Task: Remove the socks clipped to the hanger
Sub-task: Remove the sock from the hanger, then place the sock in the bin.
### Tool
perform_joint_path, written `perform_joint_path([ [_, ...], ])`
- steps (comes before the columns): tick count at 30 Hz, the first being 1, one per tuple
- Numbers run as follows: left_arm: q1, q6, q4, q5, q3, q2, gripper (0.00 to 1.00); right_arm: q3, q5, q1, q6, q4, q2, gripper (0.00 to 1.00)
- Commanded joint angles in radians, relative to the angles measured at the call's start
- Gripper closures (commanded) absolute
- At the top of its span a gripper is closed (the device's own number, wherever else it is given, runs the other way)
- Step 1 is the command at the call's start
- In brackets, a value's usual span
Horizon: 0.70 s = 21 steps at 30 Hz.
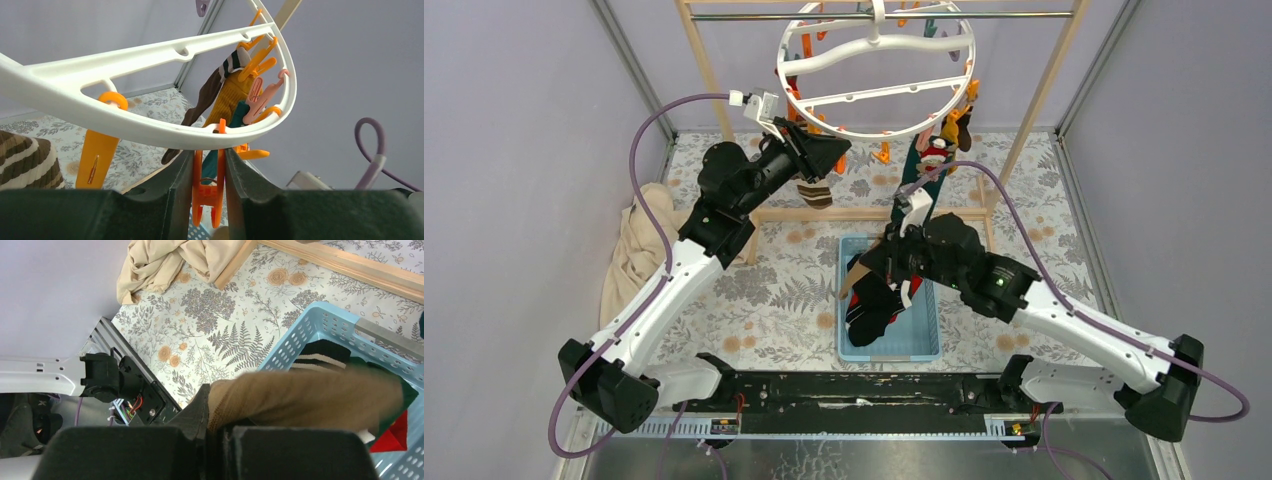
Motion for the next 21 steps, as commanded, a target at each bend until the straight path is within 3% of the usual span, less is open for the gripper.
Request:
perform_joint_path([
  [1,-0.003,0.021,0.025,-0.01,0.027,-0.004,0.91,-0.026,0.013,-0.006,0.009,-0.032,-0.074,1.0],
  [5,-0.003,0.021,0.024,-0.012,0.019,-0.009,0.8,-0.089,0.013,-0.006,0.021,-0.031,-0.085,1.0],
  [11,-0.004,0.027,0.018,-0.011,-0.002,-0.02,0.4,-0.163,0.034,-0.006,0.037,-0.008,-0.056,1.0],
  [14,-0.004,0.03,0.009,-0.013,-0.012,-0.027,0.28,-0.172,0.03,-0.006,0.033,-0.014,-0.012,1.0],
  [18,-0.004,0.035,-0.003,-0.02,-0.032,-0.047,0.21,-0.185,0.025,-0.006,0.034,-0.024,0.04,0.98],
  [21,-0.004,0.038,-0.013,-0.028,-0.049,-0.062,0.17,-0.197,0.026,-0.006,0.038,-0.035,0.071,0.82],
])
